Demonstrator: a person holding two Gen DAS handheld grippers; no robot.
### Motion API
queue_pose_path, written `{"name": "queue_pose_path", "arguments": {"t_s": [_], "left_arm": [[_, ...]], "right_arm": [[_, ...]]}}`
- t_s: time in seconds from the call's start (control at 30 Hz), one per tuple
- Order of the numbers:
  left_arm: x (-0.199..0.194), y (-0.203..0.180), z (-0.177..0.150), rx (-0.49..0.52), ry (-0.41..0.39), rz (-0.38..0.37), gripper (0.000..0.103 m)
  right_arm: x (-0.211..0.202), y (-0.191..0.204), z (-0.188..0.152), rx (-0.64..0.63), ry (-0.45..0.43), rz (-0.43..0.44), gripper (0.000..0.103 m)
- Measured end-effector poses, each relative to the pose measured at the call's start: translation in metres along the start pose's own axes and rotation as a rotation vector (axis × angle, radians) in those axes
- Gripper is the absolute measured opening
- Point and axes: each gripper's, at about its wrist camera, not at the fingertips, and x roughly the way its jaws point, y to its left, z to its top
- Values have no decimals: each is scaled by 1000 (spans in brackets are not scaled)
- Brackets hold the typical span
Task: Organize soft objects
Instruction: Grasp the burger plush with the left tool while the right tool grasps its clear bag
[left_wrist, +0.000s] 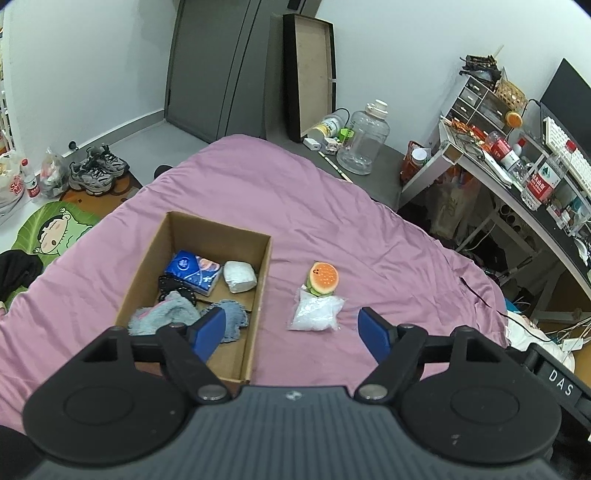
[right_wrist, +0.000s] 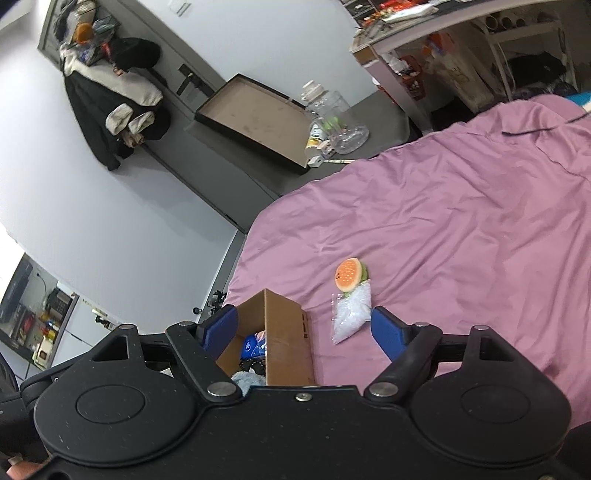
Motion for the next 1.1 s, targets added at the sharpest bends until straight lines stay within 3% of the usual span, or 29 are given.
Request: {"name": "queue_pose_path", "arguments": {"t_s": [0.3, 0.77, 1.1], "left_arm": [[25, -28, 0, 47, 26, -15, 77], [86, -49, 7, 64, 92, 32, 77], [123, -54, 16, 68, 123, 67, 77]], "right_arm": [[16, -28, 3, 80, 18, -5, 78], [55, -63, 6, 196, 74, -14, 78], [84, -72, 11, 211, 89, -8, 76]]}}
